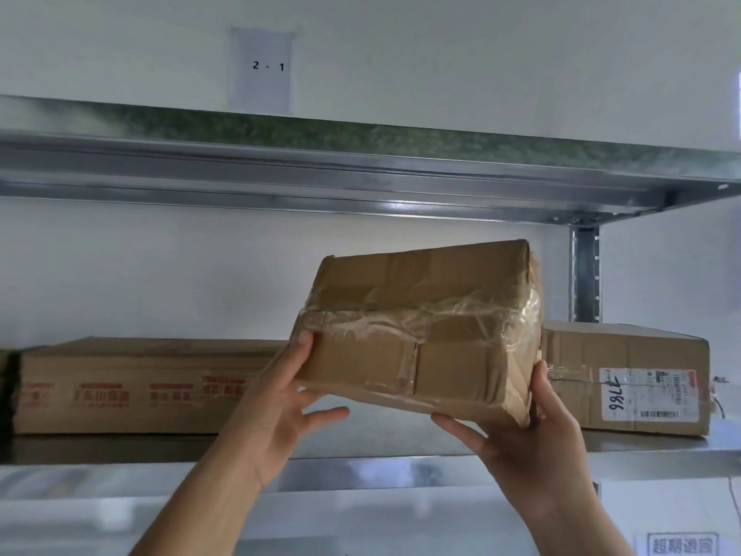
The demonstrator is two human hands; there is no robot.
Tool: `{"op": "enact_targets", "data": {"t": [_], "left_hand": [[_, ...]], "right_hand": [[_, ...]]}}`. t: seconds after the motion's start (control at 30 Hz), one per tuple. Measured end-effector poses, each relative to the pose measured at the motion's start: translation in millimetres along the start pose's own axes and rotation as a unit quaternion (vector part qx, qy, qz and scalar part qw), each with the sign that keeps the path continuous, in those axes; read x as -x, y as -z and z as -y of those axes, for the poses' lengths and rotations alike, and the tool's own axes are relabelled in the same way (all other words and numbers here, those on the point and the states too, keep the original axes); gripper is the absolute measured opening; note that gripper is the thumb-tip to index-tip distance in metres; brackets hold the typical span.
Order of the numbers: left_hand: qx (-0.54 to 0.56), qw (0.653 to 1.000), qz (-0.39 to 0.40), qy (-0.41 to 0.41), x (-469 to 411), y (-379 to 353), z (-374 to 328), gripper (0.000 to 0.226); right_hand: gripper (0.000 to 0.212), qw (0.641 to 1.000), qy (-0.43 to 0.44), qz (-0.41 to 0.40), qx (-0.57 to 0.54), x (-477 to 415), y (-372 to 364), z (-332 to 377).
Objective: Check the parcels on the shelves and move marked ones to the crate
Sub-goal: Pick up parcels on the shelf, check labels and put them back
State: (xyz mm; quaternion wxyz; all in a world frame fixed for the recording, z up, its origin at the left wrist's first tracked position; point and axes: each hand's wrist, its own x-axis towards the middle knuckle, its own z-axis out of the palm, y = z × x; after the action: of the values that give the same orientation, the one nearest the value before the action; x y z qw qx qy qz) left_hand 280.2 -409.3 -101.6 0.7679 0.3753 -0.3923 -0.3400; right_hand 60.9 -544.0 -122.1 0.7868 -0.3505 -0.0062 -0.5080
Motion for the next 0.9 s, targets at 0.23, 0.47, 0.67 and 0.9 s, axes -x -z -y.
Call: {"op": "enact_targets", "data": {"t": [0.23,0.47,0.67,0.9], "left_hand": [[0.031,0.995,-0.09,-0.044,1,-2,7,0.062],[0.03,0.99,-0.11,-0.077,1,3,14,0.046],[0.076,0.992,-0.06,-0.078,-3,16,17,0.041],[0.015,0.996,0.021,-0.089,-7,32,30,0.048]], "right_hand": [[0.038,0.981,-0.019,-0.117,0.156,0,3,0],[0.046,0.936,0.028,-0.143,0.322,10,-17,10],[0.111,0.943,-0.03,-0.081,0.322,5,-16,19],[0.087,0.956,-0.02,-0.029,0.29,4,-17,16]]}}
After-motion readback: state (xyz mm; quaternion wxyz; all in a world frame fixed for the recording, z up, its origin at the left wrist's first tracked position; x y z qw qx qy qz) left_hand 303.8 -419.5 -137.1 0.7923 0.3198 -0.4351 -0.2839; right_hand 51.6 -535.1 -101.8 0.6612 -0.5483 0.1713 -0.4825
